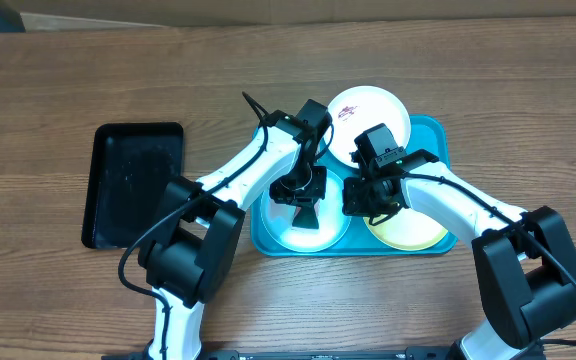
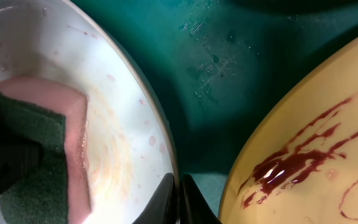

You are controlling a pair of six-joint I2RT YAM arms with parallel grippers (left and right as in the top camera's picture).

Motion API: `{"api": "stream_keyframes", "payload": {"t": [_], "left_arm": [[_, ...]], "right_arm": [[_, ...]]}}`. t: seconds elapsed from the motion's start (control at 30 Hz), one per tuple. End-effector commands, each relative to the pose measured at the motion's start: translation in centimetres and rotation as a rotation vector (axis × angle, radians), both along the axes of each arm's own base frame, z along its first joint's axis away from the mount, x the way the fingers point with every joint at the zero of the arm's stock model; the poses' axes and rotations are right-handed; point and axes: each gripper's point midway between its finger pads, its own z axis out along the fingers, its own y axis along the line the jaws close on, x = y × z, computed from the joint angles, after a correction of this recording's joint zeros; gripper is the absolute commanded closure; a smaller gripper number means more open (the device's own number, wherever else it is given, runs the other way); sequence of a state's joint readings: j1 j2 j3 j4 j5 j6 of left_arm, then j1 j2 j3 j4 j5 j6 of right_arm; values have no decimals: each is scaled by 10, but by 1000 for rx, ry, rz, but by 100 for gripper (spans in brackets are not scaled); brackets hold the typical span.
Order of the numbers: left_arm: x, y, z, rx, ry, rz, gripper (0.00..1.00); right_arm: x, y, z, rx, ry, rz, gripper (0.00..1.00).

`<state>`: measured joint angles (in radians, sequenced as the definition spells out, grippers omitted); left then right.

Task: Clean dirty plates on tray and stack at the side
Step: 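Wipe the sponge along the plate's left rim with the left gripper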

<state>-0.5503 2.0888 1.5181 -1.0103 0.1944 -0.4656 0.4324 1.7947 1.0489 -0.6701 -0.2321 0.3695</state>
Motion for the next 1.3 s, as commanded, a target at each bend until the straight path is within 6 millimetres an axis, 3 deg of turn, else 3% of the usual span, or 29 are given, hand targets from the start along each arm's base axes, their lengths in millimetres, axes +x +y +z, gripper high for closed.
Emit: {"api": "stream_keyframes", "payload": {"t": [0.0, 0.2, 0.43, 0.67, 1.07, 1.27], "left_arm": [[-15, 8, -21, 45, 42, 23, 96], [-8, -14, -21, -61, 24, 25, 96], [10, 39, -26, 220, -95, 27, 96], [25, 90, -16, 490, -202, 16, 96], [49, 131, 2, 701, -324, 26, 96], [57, 121, 19, 619, -294, 63, 96]], "right_arm": [[4, 3, 2, 3, -11, 4, 96], [4, 3, 2, 3, -12, 4, 96], [3, 3, 1, 1, -8, 4, 96], [3, 3, 1, 1, -8, 4, 96], [2, 2, 1, -6, -4, 6, 96], [2, 2, 1, -5, -5, 6, 96]]}}
